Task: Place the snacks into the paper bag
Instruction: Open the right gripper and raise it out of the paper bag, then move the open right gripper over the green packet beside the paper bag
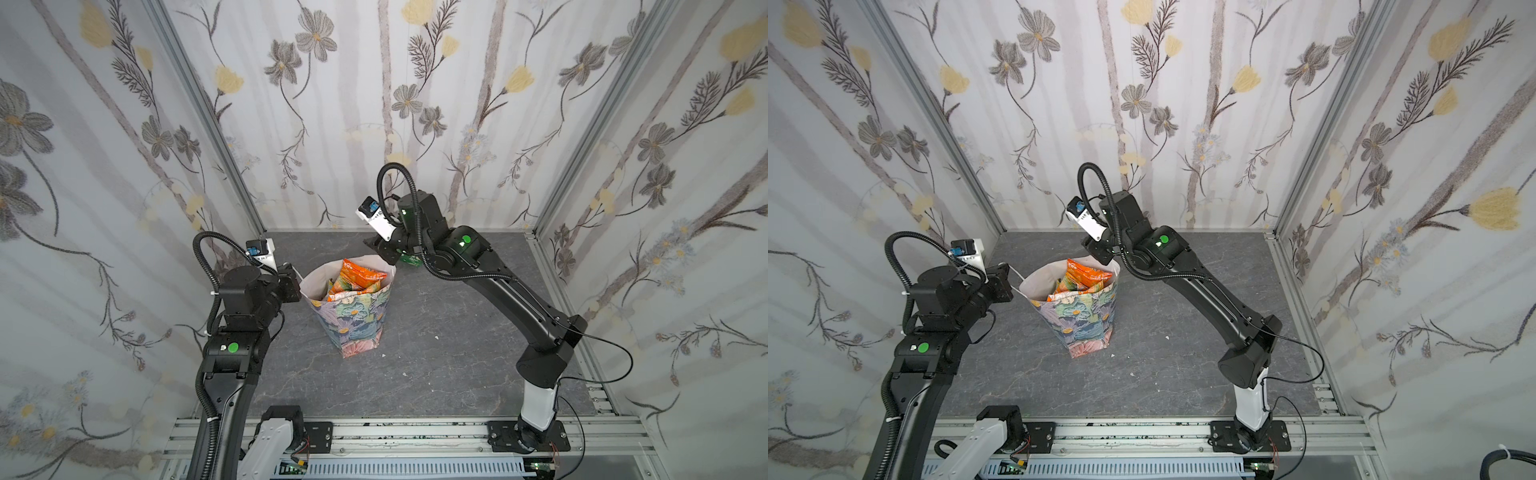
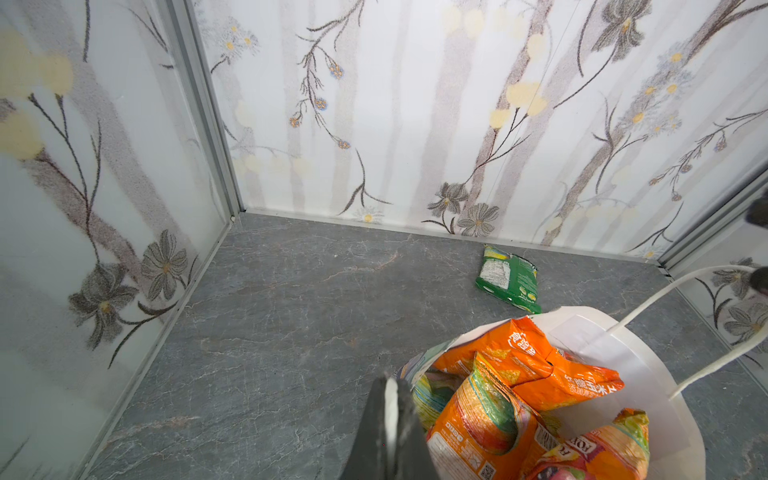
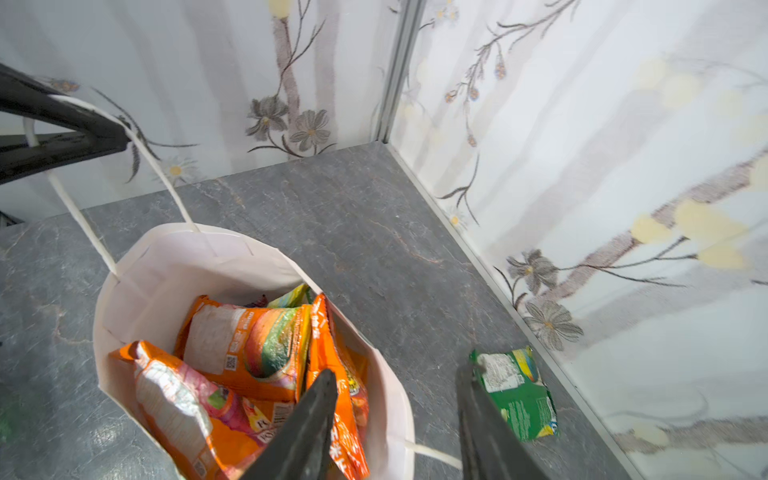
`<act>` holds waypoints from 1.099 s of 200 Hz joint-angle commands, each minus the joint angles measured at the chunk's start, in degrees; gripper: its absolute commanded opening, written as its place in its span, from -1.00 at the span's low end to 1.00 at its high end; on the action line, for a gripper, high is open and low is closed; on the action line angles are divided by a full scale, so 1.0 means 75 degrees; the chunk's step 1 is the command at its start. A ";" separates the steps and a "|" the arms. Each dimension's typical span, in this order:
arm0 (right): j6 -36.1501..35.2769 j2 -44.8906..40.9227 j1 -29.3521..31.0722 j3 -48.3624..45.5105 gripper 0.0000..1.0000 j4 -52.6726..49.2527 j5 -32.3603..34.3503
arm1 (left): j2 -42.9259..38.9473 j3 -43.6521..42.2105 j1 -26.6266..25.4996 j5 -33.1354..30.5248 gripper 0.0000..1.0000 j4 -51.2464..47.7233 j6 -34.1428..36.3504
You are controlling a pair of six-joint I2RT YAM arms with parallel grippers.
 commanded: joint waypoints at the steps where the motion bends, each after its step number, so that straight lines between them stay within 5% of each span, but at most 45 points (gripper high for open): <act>1: 0.0594 -0.0706 -0.0280 -0.1039 -0.04 0.1397 0.0171 | -0.0007 0.0114 0.0012 -0.0156 -1.00 0.0516 0.0056; 30: 0.1161 -0.1870 -0.0852 -0.2922 0.06 0.3031 -0.0001 | -0.0020 0.0075 0.0009 -0.0221 -1.00 0.0513 0.0079; 113: 0.2342 -0.3299 -0.2400 -0.5585 0.18 0.4110 -0.0403 | 0.0097 0.0197 0.0010 -0.0207 -1.00 0.0476 0.0069; 220: 0.0227 -0.0428 -0.2818 -0.5963 0.28 0.4988 0.0327 | 0.0206 -0.0037 0.0015 0.0432 -1.00 0.0534 -0.0248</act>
